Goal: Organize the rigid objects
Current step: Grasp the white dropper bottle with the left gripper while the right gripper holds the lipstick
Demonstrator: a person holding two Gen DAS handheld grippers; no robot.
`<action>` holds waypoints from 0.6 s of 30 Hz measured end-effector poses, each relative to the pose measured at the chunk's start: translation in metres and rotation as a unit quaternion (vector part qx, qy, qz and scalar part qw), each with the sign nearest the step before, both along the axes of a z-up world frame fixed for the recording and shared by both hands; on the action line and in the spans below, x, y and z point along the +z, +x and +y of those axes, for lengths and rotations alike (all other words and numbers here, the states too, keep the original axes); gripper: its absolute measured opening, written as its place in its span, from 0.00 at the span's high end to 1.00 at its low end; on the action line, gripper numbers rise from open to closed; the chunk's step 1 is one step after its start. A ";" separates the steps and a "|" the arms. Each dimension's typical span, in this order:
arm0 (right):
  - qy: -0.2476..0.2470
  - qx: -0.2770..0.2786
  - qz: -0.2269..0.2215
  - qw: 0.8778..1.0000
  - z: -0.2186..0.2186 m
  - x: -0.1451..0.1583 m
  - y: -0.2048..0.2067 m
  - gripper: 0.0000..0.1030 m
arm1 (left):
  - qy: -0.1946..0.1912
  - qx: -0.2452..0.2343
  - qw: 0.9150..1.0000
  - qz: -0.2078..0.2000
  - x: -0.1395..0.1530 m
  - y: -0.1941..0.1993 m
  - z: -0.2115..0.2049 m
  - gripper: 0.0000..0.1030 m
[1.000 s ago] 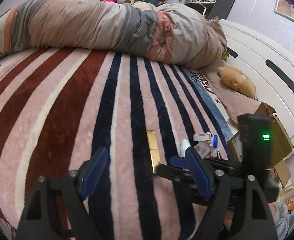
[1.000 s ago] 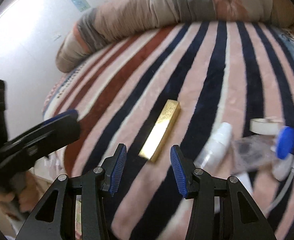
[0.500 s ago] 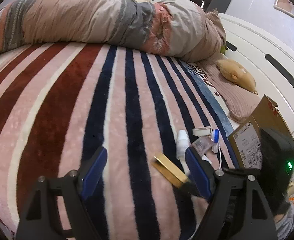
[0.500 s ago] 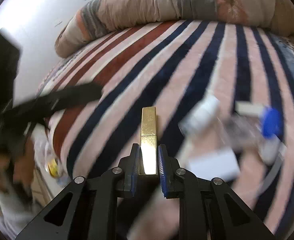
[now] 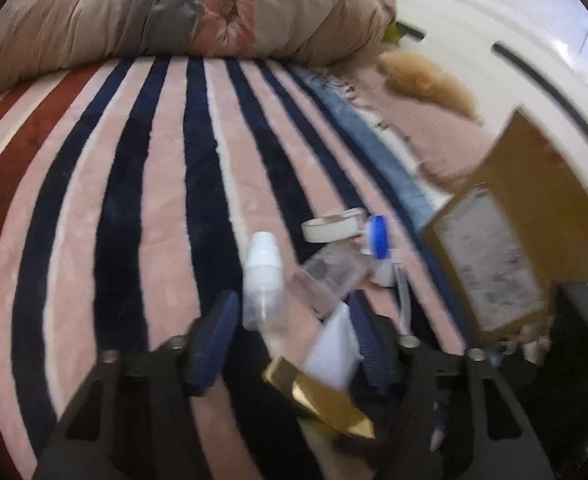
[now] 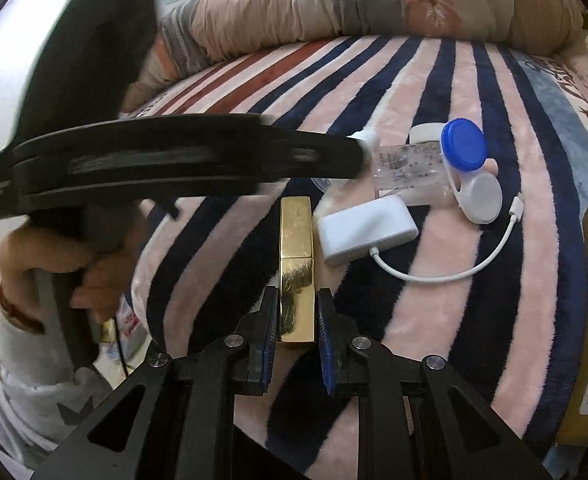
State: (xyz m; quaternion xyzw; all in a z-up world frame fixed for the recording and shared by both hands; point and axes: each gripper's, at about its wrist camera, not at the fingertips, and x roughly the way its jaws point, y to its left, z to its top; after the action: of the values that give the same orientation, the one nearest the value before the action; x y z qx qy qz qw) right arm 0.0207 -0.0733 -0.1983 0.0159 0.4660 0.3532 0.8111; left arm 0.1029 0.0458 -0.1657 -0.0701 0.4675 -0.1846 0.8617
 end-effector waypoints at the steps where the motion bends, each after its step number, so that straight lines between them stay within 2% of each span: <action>1: 0.002 0.000 0.002 1.000 -0.001 0.000 0.000 0.86 | 0.002 0.001 1.000 0.001 -0.003 0.004 -0.001 0.59; 3: 0.003 0.001 0.003 1.000 0.002 0.002 0.002 0.86 | -0.016 0.008 1.000 -0.002 -0.002 0.009 0.001 0.67; 4: 0.003 0.002 0.003 1.000 0.002 0.002 0.002 0.86 | -0.006 0.016 1.000 -0.006 0.000 0.009 0.003 0.79; 5: 0.003 0.003 0.003 1.000 0.000 0.002 0.001 0.86 | 0.006 0.020 1.000 -0.009 0.002 0.009 0.005 0.81; 6: 0.001 0.004 0.001 1.000 0.001 0.003 0.001 0.86 | 0.014 0.019 1.000 -0.001 0.001 0.009 0.008 0.81; 13: -0.017 0.000 -0.013 1.000 0.012 0.006 -0.001 0.86 | -0.005 0.010 1.000 0.006 -0.003 -0.004 0.027 0.80; 18: -0.038 0.002 -0.039 0.999 0.021 0.004 -0.004 0.86 | 0.015 0.010 1.000 0.016 -0.017 0.012 0.012 0.75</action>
State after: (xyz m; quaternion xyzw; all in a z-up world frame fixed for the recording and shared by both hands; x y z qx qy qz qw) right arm 0.0163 -0.0522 -0.1941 -0.0298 0.4471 0.3373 0.8279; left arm 0.1147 0.0574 -0.1830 -0.0646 0.4837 -0.1676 0.8566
